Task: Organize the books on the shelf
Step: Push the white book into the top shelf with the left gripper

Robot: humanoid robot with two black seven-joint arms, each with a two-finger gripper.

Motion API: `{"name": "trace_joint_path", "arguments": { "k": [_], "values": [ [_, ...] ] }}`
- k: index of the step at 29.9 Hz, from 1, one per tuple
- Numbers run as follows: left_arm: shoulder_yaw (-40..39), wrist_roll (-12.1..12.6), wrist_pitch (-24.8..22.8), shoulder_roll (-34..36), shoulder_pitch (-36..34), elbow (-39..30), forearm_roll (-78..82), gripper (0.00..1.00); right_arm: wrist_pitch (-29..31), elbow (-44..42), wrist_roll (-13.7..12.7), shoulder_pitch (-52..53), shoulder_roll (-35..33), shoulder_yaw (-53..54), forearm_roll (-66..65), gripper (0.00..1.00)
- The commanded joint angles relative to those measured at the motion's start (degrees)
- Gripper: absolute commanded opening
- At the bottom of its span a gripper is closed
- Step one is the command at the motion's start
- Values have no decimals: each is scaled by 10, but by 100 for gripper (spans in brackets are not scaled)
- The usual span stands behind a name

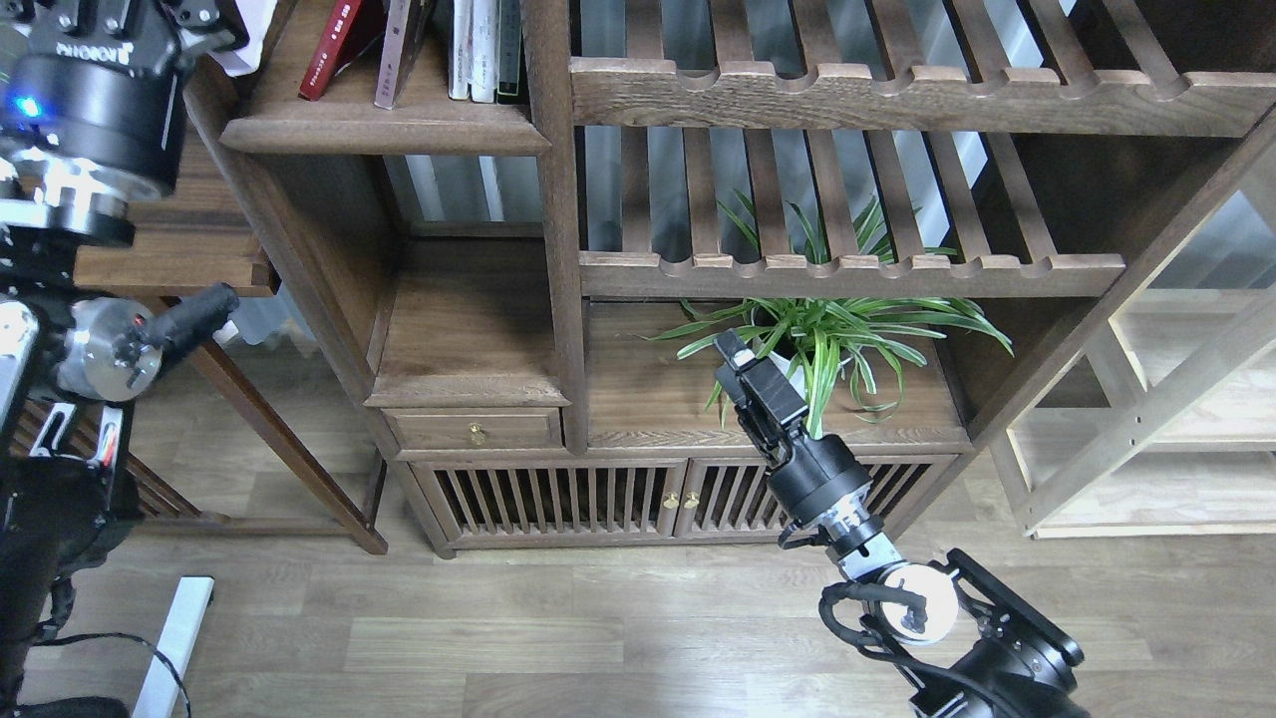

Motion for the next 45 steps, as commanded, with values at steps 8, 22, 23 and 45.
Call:
{"name": "trace_joint_path", "arguments": {
  "k": [8, 22, 23, 45],
  "values": [
    [72, -1, -9, 53, -155, 143, -16, 0, 0, -1, 1, 1, 9, -9, 1, 82],
    [238, -78, -10, 54, -322, 352, -114, 0, 0, -1, 1, -1, 0, -2, 2, 82],
    [251, -84, -9, 54, -333, 366, -124, 0, 0, -1, 0, -2, 0, -2, 2, 82],
    [341, -110, -14, 72, -373, 458, -184, 0, 0, 0, 0, -2, 0, -7, 2, 82]
  ]
}}
